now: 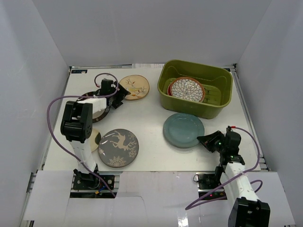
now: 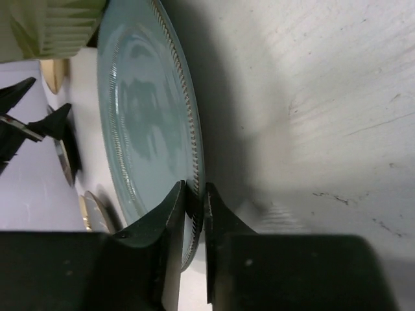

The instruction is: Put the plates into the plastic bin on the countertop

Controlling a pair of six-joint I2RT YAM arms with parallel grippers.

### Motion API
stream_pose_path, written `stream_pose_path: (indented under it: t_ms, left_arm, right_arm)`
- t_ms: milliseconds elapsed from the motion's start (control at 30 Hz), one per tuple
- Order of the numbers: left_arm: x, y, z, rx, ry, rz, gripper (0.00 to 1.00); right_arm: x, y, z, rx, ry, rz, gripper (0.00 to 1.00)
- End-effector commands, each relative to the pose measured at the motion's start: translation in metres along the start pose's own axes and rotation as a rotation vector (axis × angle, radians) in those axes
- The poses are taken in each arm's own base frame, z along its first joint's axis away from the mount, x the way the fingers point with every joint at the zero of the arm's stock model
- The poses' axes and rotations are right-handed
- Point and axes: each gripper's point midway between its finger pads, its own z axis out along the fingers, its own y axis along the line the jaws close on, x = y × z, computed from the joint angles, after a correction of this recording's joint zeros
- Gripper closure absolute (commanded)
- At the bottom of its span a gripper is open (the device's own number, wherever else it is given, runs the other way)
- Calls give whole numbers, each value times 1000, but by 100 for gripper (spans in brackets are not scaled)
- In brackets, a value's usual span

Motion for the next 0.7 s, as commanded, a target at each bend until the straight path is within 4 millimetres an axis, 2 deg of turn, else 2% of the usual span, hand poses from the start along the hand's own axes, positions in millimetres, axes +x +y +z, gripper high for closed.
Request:
stream_pose_path:
  t_ms: [0,33,133,200,233,267,333,367,400,467,500,533,633,667]
  left_arm:
    - [-11,-3,7,-27,-16,-7,9]
    - [-9,3,12,-41,-10,-9,11]
    - [-7,8,22,-57,-1,-12,16]
    - [-7,8,27,-56,-2,-18,20]
    - [-8,7,29,-54,-1,-20,24]
    - [-7,8,32,-58,3,-29,33]
    - [-6,7,35,-52,8,-34,40]
    - [-6,9,38,-57,6,-43,48]
    - [-6,8,39,-54,6,-46,55]
    - [-7,8,39,-55,2,-46,75]
    - [-7,8,36,-54,0,-44,90]
    - [-8,6,34,-51,-4,-42,97]
    - [-11,0,23,-34,-14,-27,100]
    - [-10,-4,19,-15,-5,-26,100]
  right_arm:
    - [45,-51,4,42,73,30,87]
    - [43,-49,3,41,67,33,92]
    - [40,-42,-2,46,70,20,92]
    - [33,-23,-7,-15,60,-19,92]
    - [37,-21,-11,-10,81,-13,92]
    - [39,-14,-15,-29,97,-25,92]
    - [29,14,-27,-81,97,-77,92]
    - [29,27,-31,-119,108,-94,92]
    - [23,50,-39,-189,107,-121,92]
    - [16,70,-47,-230,99,-135,92]
    - [13,81,-52,-252,94,-144,92]
    - [5,100,-62,-290,75,-165,92]
    - [1,129,-77,-353,82,-180,92]
    - [-4,146,-87,-389,64,-205,92]
